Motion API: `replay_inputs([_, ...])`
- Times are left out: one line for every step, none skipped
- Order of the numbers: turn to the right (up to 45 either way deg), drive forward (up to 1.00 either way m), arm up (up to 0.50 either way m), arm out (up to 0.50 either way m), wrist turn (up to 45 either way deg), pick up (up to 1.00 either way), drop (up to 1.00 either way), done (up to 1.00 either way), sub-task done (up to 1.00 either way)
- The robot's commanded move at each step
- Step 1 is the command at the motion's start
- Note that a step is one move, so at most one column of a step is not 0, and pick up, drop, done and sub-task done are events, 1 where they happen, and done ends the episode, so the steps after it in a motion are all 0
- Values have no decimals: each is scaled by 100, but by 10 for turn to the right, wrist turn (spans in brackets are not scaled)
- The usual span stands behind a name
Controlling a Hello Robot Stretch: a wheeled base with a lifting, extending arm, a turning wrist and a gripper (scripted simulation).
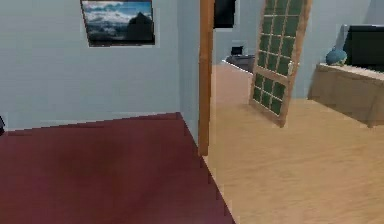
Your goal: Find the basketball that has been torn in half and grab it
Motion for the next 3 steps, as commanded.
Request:
replay_inputs([-60,0,0,0,0,0,0,0,0])
replay_inputs([0,50,0,0,0,0,0,0,0])
replay_inputs([360,0,0,0,0,0,0,0,0])
